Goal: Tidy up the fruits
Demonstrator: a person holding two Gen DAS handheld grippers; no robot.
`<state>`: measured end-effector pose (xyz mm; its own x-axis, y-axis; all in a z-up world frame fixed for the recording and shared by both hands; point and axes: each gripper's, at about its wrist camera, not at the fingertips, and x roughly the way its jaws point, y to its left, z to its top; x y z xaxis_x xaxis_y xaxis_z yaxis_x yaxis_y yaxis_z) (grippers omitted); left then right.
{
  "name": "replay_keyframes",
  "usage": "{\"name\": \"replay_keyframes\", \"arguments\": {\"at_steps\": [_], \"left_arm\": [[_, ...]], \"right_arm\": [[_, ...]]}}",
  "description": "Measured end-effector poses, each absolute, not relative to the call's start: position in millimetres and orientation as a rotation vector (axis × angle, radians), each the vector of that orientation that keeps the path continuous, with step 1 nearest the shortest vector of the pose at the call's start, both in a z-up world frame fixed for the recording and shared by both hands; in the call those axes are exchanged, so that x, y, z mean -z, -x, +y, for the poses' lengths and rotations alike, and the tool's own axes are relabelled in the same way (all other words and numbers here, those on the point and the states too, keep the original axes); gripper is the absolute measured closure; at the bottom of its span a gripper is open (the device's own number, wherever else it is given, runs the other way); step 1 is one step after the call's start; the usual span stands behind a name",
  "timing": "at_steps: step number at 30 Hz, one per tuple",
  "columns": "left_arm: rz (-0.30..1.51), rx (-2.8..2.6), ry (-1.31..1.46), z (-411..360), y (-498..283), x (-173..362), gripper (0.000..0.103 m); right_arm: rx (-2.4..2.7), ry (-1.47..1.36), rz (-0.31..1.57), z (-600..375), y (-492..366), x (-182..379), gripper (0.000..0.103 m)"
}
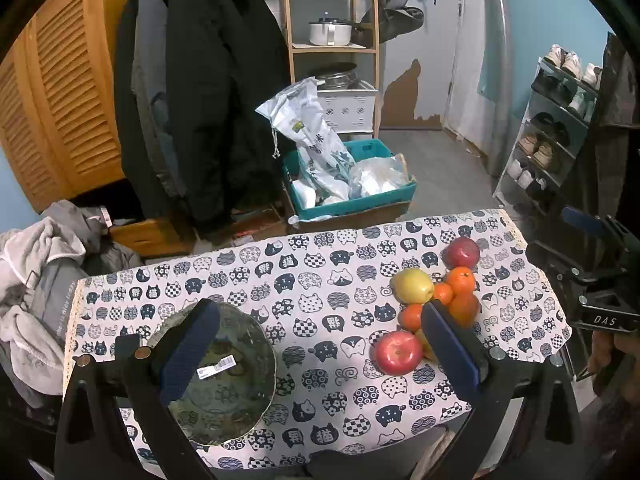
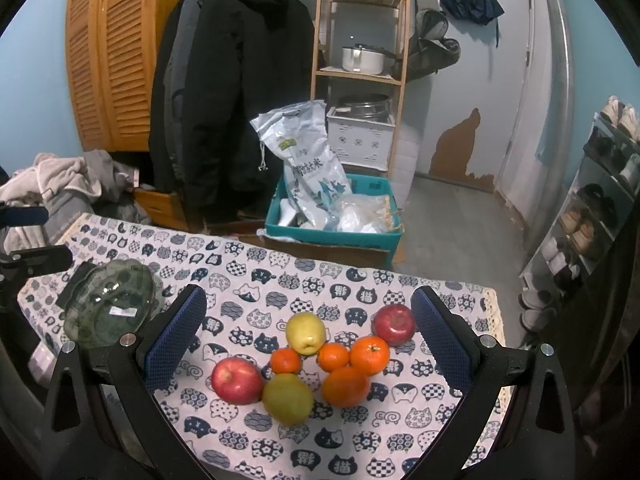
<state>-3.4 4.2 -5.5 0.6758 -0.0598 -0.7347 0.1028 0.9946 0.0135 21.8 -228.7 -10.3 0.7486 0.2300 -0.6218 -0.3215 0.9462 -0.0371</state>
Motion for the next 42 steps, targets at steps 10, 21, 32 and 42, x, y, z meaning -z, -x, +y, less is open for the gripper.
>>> {"name": "replay_keyframes", "arguments": {"at_steps": [10, 21, 32, 42], "left_arm": [[0.827, 0.09, -0.055, 4, 4, 6, 0.001], [0.845, 0.095, -0.062, 1, 1, 14, 0.001], [0.873, 0.101, -0.069, -9, -7, 21, 0.001], [0.941, 0.14, -0.066, -26, -27, 28, 0.001]], "right_arm": [[-0.311, 0.142, 0.668, -228, -23, 11, 0.002], [-0.316, 0.135, 0.679, -229, -24, 14, 0.002], [-0.297, 0.117, 0.694, -236, -29, 17, 0.002], [-0.285, 0.045, 0.735, -251, -45, 14, 0.002]]}}
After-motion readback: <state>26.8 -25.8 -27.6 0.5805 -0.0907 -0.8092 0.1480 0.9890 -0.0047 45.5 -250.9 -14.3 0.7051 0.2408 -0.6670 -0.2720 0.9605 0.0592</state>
